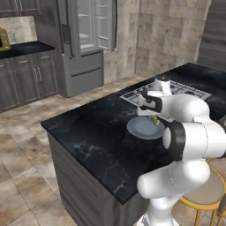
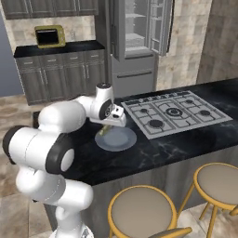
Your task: Retrieve the butter from the fridge and place it on a plate on the dining table. Then retrieve the butter knife by the fridge and place it near the plate.
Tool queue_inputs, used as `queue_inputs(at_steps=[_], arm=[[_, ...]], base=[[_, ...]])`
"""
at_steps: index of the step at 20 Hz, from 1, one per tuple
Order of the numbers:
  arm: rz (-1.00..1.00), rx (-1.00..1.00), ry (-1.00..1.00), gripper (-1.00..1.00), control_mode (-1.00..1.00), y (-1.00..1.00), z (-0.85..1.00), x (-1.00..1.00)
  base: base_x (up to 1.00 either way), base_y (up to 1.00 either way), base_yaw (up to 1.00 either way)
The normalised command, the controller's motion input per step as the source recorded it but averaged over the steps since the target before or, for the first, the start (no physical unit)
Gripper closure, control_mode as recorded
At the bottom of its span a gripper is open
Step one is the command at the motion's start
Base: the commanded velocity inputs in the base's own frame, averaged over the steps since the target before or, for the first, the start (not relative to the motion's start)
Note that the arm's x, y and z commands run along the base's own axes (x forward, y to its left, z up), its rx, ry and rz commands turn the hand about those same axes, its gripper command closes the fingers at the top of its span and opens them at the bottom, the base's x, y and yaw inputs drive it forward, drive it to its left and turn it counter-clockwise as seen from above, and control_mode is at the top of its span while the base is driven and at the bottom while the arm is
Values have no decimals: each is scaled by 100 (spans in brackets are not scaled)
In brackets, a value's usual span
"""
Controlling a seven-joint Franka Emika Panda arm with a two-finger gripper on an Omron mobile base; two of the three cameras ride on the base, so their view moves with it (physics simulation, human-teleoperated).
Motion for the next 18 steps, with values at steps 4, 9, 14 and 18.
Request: queue_inputs(at_steps=[4,9,14,18], arm=[[0,0,0,100,-100,-9,-59,-1],[0,-1,-5,100,-100,0,-48,6],[0,-3,-2,100,-100,0,-25,24],[0,-4,9,100,-100,0,-2,39]], base=[[0,0,0],[0,0,0],[0,0,0],[0,0,0]])
